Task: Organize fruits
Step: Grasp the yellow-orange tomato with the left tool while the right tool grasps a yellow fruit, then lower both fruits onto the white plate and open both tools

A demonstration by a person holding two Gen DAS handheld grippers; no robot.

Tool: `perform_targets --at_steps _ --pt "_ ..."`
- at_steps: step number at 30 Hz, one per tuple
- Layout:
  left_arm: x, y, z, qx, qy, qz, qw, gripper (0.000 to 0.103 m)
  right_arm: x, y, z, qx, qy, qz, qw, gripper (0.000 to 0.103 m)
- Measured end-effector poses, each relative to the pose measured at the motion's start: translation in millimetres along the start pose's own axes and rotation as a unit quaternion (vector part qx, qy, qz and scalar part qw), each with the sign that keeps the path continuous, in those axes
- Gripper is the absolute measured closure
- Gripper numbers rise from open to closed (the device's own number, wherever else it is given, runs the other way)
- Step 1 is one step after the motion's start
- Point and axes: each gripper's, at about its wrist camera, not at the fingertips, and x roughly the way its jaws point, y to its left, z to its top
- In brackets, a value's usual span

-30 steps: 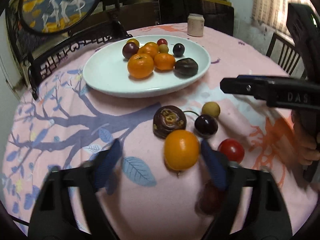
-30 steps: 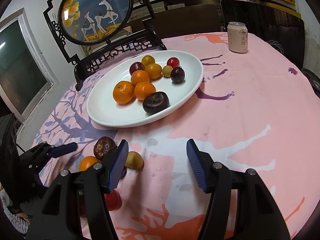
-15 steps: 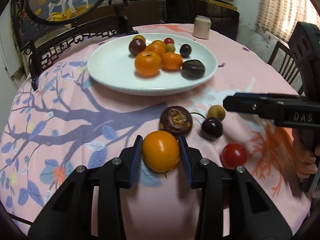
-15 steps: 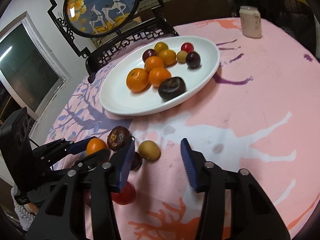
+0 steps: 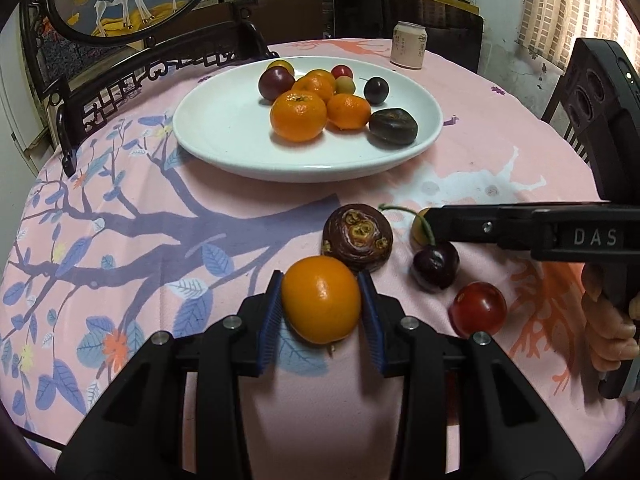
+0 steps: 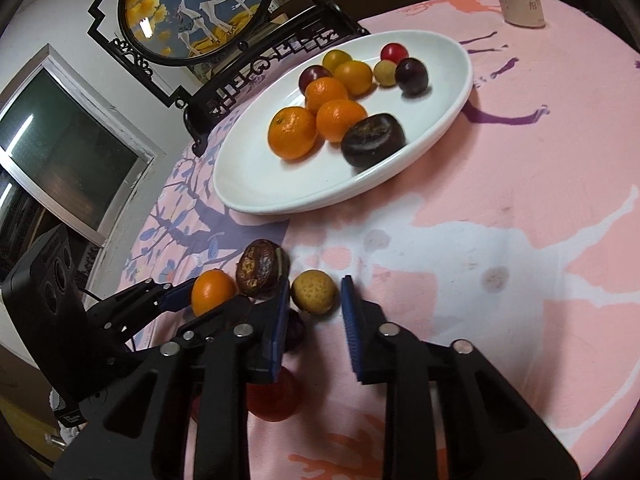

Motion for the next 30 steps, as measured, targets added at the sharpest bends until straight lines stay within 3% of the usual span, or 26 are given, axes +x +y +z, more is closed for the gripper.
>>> perform_targets --at_steps 6,10,16,22,23,24,25,30 --pt "-2 -1 0 0.002 -0.005 0.001 1.0000 0.066 -3 2 0 -0.008 -0.011 -0.012 1.000 0.080" --pt "-17 1 4 -0.006 -0.035 0.009 0.9993 0.066 -22 1 0 -0.013 -0.041 -0.015 0.999 0.080" --pt "-30 13 39 -0.022 -0.063 0.017 0.9976 0.066 -40 1 20 -0.004 -0.086 -0.013 0.996 0.080" --pt "5 31 80 -0.060 -0.051 0.043 0.9959 0.066 -16 12 61 -0.015 -0.075 -0.024 0.997 0.079" --pt "9 36 82 -0.074 -0.051 0.036 0.9953 0.062 -11 13 64 -0.017 -0.076 -0.023 0.997 0.075" --pt "11 39 83 -0.084 -0.052 0.030 0.9946 0.056 -6 13 66 -0.017 -0.077 -0.023 0.997 0.060" --pt "12 43 82 -0.094 -0.056 0.027 0.9936 0.045 -4 12 65 -0.017 -0.080 -0.026 0.996 0.056" --pt "5 43 72 -0.081 -0.057 0.024 0.9947 0.044 -10 -1 57 -0.010 -0.086 -0.033 0.996 0.055"
